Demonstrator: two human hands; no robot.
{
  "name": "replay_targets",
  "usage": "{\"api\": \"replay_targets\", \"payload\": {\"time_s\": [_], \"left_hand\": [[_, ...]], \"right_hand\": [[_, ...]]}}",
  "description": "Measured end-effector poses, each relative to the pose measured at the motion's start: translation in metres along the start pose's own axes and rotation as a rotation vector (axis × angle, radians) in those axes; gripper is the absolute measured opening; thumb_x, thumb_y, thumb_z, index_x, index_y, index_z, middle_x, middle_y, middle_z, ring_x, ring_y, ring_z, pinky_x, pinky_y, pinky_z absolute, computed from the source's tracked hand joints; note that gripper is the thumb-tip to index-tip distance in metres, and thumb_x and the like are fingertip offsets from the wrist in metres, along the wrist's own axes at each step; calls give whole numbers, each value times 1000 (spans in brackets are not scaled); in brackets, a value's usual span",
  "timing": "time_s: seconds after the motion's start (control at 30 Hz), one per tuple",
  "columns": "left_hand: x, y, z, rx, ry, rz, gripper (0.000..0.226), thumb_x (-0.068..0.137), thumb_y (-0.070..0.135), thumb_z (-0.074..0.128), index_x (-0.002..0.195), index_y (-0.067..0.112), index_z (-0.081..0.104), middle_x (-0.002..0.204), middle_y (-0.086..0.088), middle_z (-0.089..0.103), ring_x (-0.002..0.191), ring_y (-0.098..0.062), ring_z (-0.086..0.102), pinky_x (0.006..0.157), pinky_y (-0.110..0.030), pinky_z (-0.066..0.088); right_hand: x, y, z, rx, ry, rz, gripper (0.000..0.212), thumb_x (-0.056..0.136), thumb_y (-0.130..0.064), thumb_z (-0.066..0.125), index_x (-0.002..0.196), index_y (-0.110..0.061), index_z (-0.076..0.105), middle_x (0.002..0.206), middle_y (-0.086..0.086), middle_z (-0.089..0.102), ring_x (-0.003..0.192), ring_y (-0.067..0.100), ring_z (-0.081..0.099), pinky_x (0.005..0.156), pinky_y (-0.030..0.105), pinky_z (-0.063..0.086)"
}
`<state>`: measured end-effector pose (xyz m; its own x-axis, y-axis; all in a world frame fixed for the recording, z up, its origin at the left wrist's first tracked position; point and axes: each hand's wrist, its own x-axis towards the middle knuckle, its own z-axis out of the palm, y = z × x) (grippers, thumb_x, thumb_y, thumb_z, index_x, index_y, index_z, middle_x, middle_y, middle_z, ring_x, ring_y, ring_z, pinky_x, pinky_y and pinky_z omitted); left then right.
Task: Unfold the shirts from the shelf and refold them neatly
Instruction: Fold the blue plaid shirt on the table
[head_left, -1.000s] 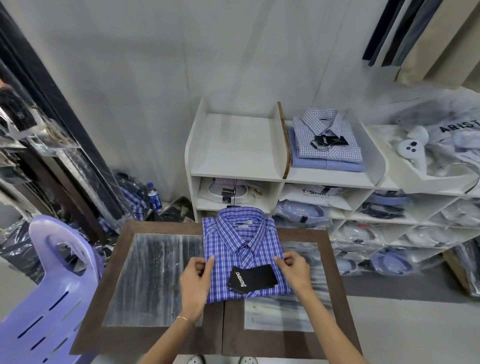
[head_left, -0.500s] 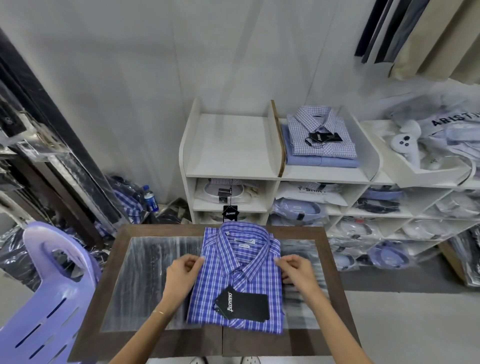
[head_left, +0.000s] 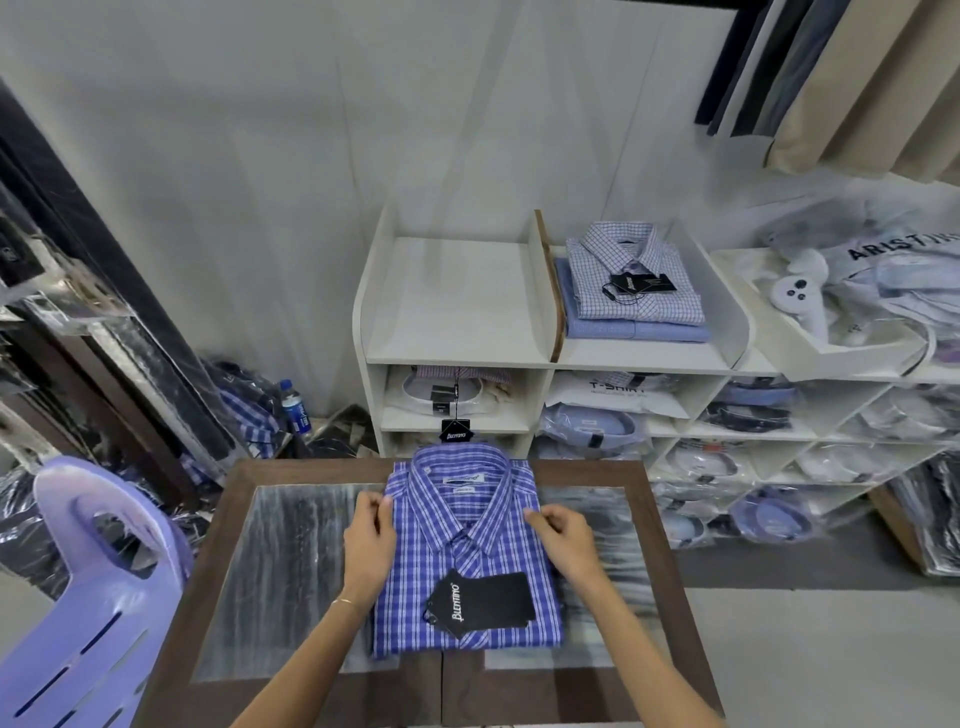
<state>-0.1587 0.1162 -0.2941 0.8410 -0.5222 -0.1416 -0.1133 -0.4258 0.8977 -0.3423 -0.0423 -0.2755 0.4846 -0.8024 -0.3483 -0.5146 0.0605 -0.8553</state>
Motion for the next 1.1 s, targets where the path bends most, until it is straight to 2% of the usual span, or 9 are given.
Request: {"api": "replay_targets", "payload": {"time_s": [0.23, 0.4, 0.53, 0.63, 0.7, 0.77, 0.83, 0.97, 1.1], "left_hand": [[9, 8, 1, 47, 7, 15, 24, 101, 22, 42, 78, 20, 41, 61, -2, 45, 53, -13, 36, 49, -22, 32], [-11, 2, 0, 17, 27, -11, 24, 97, 38, 49, 87, 17, 52, 61, -7, 58, 50, -12, 47, 42, -21, 37], [-20, -18, -3, 147, -21, 53, 14, 99, 23, 51, 87, 16, 50, 53, 1, 48, 43, -8, 36, 40, -19, 30], [-26, -8, -5, 230, 138, 149, 10, 100, 25, 46, 92, 20, 50, 70, 6, 56, 59, -9, 49, 50, -21, 36], [-34, 5, -6, 326, 165, 510, 17, 99, 26, 43, 97, 17, 57, 88, 6, 57, 80, -8, 51, 67, -22, 40], [-44, 5, -5, 456, -4, 971, 24, 96, 27, 46, 100, 14, 65, 102, 1, 62, 95, -13, 54, 83, -28, 41], [-49, -3, -1, 550, -204, 1203, 27, 95, 30, 50, 107, 15, 69, 121, 0, 64, 114, -15, 54, 99, -33, 39], [-51, -22, 6, 511, -462, 1094, 36, 99, 30, 44, 128, 16, 62, 133, 6, 59, 133, -9, 44, 117, -28, 25], [-49, -25, 4, 478, -528, 947, 39, 103, 32, 36, 133, 18, 56, 138, 8, 55, 137, -2, 36, 115, -27, 27]], "right_hand": [[4, 1, 6, -36, 97, 21, 21, 92, -21, 62, 73, -12, 61, 69, 4, 61, 67, 15, 54, 65, 27, 42], [-8, -3, 10, -114, 201, -1, 28, 92, -33, 61, 73, -12, 59, 62, -1, 57, 57, 10, 51, 54, 22, 39], [-13, 3, 14, -223, 180, 46, 31, 90, -33, 64, 68, -15, 52, 58, -5, 50, 53, 7, 46, 53, 24, 40], [-18, -2, 14, -297, 262, -89, 21, 90, -29, 64, 102, -14, 56, 85, -2, 62, 72, 10, 59, 64, 31, 54], [-18, -8, 12, -410, 226, -335, 44, 89, -45, 59, 126, -23, 50, 118, -3, 53, 103, 11, 53, 76, 27, 53], [-14, -15, 11, -606, 78, -549, 57, 85, -59, 54, 135, -33, 46, 141, 2, 36, 132, 18, 31, 104, 37, 39], [-8, -19, 14, -838, -20, -707, 50, 82, -55, 62, 127, -34, 55, 153, 8, 27, 144, 29, 14, 115, 49, 22], [4, -28, 26, -1051, 74, -910, 24, 67, -37, 83, 80, -26, 66, 137, 13, 52, 134, 36, 38, 102, 57, 41], [5, -19, 35, -942, 177, -822, 21, 69, -36, 82, 77, -27, 65, 132, 11, 56, 132, 32, 35, 102, 54, 41]]}}
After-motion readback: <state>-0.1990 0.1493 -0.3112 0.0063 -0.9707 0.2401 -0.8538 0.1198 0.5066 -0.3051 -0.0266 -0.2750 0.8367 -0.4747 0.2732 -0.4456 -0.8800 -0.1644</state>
